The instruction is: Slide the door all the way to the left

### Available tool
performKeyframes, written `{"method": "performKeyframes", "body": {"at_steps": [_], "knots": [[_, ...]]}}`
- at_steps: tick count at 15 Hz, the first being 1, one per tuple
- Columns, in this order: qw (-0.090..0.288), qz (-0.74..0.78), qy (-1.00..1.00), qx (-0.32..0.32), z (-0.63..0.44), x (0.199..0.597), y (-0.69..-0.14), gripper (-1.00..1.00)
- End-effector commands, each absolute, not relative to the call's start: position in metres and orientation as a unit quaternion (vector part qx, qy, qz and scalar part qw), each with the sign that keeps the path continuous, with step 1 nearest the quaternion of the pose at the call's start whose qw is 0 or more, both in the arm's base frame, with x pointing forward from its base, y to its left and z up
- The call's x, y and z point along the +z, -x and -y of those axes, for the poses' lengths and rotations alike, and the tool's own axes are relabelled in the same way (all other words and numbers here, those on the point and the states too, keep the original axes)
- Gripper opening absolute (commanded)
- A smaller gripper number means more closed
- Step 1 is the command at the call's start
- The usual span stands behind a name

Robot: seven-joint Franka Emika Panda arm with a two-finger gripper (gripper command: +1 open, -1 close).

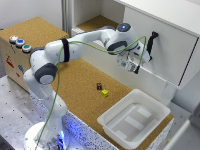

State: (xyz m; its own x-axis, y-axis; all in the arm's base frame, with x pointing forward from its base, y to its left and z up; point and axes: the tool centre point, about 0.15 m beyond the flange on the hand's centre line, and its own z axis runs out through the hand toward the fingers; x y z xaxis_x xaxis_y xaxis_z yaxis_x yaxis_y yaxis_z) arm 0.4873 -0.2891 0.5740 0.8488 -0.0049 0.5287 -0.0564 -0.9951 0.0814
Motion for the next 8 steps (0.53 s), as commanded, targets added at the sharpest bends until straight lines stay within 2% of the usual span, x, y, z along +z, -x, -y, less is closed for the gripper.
{"method": "performKeyframes", "body": {"at_steps": [1,2,3,8], "knots": [[-0.050,-0.020,-0.975,0.214,0.318,0.600,-0.530,1.00],[-0.047,-0.018,-0.976,0.213,0.320,0.600,-0.534,1.00],[-0.064,-0.018,-0.975,0.212,0.322,0.600,-0.538,1.00],[-0.068,-0.015,-0.978,0.196,0.327,0.597,-0.565,1.00]]}}
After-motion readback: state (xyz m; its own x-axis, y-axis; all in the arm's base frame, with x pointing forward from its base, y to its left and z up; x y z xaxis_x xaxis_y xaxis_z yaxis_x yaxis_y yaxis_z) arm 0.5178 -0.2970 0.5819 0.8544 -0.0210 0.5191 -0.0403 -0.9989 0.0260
